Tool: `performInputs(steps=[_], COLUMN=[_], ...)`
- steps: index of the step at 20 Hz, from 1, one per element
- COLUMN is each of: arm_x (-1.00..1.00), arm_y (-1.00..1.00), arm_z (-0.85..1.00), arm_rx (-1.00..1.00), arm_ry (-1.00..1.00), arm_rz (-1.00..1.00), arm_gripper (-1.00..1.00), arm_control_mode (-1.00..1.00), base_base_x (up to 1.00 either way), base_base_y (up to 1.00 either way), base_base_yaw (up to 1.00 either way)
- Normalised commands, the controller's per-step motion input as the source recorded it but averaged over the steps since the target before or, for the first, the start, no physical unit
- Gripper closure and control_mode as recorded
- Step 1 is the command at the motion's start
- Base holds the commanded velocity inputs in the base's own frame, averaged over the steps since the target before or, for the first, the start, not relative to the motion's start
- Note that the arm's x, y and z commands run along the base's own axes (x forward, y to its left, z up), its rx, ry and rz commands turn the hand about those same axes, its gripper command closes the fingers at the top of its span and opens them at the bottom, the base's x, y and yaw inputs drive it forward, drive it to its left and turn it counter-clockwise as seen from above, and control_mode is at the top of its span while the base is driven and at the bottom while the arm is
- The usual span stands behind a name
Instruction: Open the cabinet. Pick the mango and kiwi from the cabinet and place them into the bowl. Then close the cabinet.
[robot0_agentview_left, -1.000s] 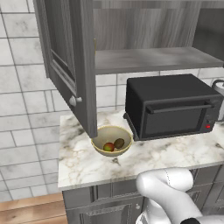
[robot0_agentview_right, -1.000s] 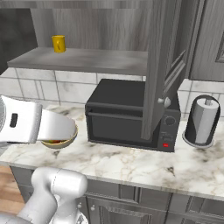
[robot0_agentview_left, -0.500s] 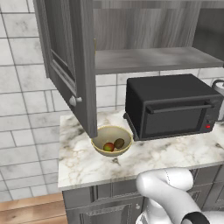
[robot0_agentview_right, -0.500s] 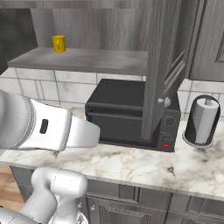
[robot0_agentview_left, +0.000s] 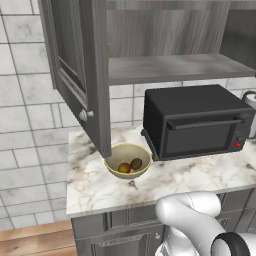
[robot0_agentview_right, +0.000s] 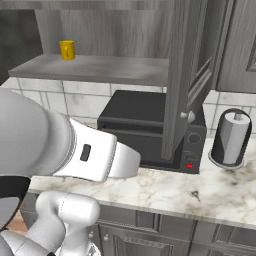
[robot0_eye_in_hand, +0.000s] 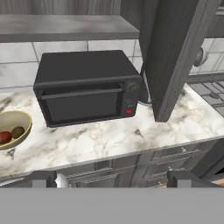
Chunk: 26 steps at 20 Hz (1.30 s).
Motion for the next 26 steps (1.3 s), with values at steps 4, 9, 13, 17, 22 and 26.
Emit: performInputs(steps=[4,9,13,17,22,26], arm_x=[0.00,0.00,0.01,0.06,0.19,0.29], arm_y=[-0.25,-0.25,-0.22,-0.19,-0.16,-0.17], arm_z=[0.00,0.00,0.00,0.00,0.00,0.00], arm_rx=[0.08,0.07,0.05,0.04,0.04,0.04], arm_ry=[0.00,0.00,-0.05,-0.12,-0.14,-0.12], arm_rz=[0.00,0.00,0.01,0.04,0.04,0.05], arm_gripper=[-1.00,-1.00,-1.00,-1.00,-1.00,-1.00], arm_control_mode=[-1.00,-1.00,-1.00,-1.00,-1.00,-1.00], base_base_x=[0.00,0.00,0.00,0.00,0.00,0.00], base_base_y=[0.00,0.00,0.00,0.00,0.00,0.00], base_base_yaw=[0.00,0.00,0.00,0.00,0.00,0.00])
